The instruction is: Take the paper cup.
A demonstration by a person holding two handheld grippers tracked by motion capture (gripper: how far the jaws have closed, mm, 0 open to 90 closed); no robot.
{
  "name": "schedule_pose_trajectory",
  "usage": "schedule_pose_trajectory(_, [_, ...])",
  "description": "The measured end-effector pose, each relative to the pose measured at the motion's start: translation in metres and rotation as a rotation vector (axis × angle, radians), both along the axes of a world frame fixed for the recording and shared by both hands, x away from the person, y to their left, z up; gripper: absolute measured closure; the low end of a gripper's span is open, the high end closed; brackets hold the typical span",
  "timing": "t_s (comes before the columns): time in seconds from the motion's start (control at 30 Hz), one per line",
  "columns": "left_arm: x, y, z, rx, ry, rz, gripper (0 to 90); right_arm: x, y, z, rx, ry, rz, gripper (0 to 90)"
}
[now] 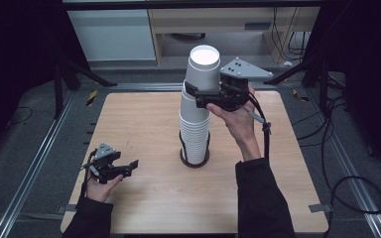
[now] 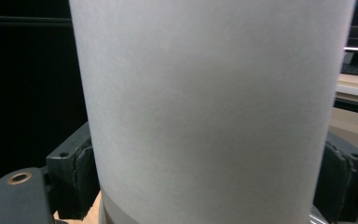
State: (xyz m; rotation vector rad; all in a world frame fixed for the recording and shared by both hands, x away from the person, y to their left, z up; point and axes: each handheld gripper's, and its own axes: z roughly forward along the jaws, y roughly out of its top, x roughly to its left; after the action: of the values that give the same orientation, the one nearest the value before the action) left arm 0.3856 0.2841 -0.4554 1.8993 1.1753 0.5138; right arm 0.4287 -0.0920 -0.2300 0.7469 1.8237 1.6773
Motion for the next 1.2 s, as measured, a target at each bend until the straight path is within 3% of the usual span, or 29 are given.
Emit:
schedule_pose_trajectory(0.23, [0.0,0.0,0.0,-0.002,0.002,-0.003,17.9,-0.012,-0.025,-0.002,-0.007,-0.009,-0.017,12.9])
schedule_pose_trajectory(0.57, [0.0,-0.001,-0.001,0.007,0.01,-0.01,17.9,-0.028,-0.059,-0.021,-0.021,0.015,-0.045,12.8])
schedule_pose_trajectory(0.87, [-0.001,-0.002,0.0,0.0,0.01,-0.02,18.1,-0.039,-0.077,-0.05,-0.031,0.052,-0.048,12.8])
schedule_pose_trajectory(1.2, [-0.002,-0.004,0.001,0.005,0.011,-0.046,18.3,-0.043,-0.088,-0.087,-0.05,0.127,-0.042,12.8])
